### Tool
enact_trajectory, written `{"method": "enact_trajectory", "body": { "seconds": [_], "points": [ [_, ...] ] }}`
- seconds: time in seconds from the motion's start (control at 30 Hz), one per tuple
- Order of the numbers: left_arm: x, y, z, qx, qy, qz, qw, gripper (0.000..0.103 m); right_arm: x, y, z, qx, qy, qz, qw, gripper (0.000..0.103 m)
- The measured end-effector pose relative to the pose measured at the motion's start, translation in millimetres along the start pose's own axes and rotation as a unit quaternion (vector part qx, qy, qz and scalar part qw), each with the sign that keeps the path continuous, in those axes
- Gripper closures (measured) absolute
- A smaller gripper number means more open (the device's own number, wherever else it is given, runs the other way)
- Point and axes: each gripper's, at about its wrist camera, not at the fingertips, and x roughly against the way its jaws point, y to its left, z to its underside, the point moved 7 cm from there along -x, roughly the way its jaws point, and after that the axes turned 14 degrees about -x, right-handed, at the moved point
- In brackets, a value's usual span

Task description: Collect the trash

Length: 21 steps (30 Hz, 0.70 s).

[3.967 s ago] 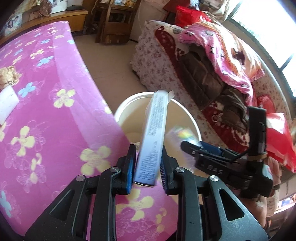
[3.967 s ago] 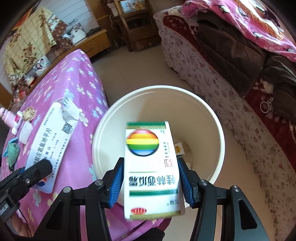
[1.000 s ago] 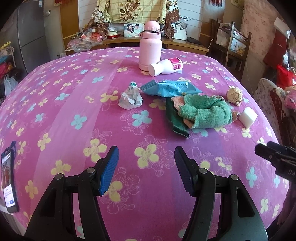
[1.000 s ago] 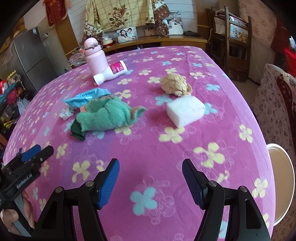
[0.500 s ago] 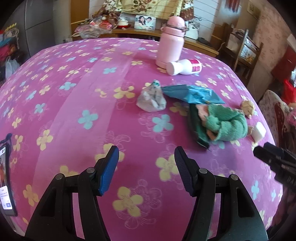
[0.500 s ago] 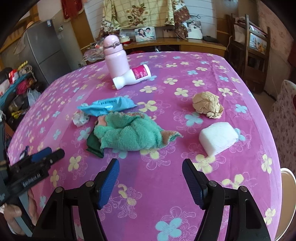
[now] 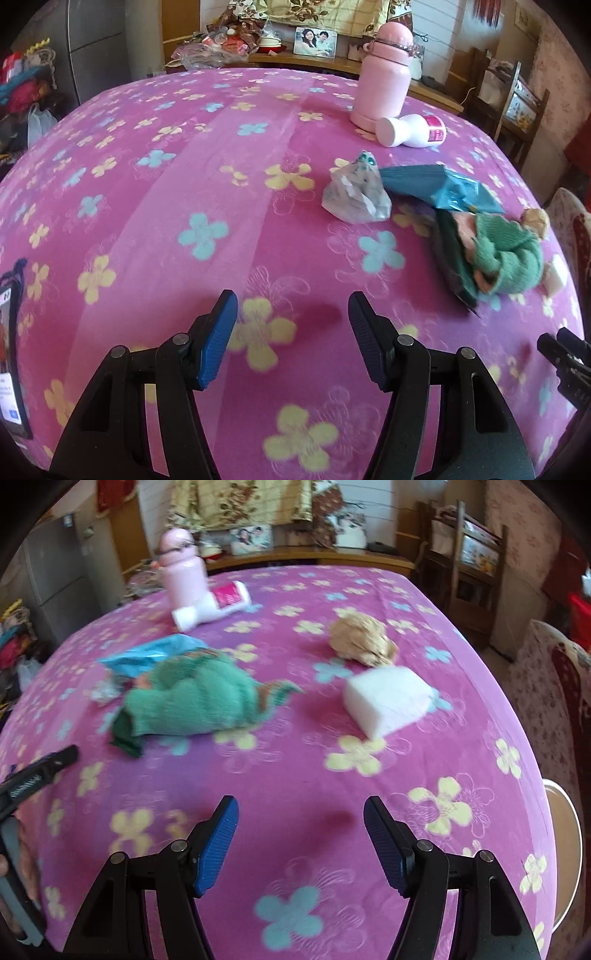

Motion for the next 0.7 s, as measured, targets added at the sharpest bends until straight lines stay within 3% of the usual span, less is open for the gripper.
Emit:
{"method": "enact_trajectory", "body": {
  "seconds": [0.1,0.17,0.27,0.33,0.47,0.7],
  "points": [
    [-7,2,-7,-0.007,-0.004,-0.008,0.9999,0.042,-8,-7,-9,-0.01,-0.016,0.017,1.0,0.034],
    [-12,2,-12,-0.015,-0.004,-0.017,0.9997,0.041,-16,-7,-18,-0.008,-0.023,0.029,0.999,0.027],
    [-19,2,-18,-0.021,-0.002,-0.009,0.9997,0.026,-25,-6,-29,-0.024,-0.032,0.035,0.999,0.019],
    [-23,3,-21,-0.022,0.002,-0.013,0.9997,0.022,-31,-7,-35,-0.034,-0.03,0.047,0.998,0.0],
    [-31,-1,-22,-0.035,0.017,-0.014,0.9992,0.001,-39,-7,-43,-0.05,-0.025,0.057,0.997,0.0],
    [-31,-1,-22,-0.035,0.019,-0.012,0.9991,0.0,-38,-8,-41,-0.051,-0.025,0.055,0.997,0.0]
  ]
}}
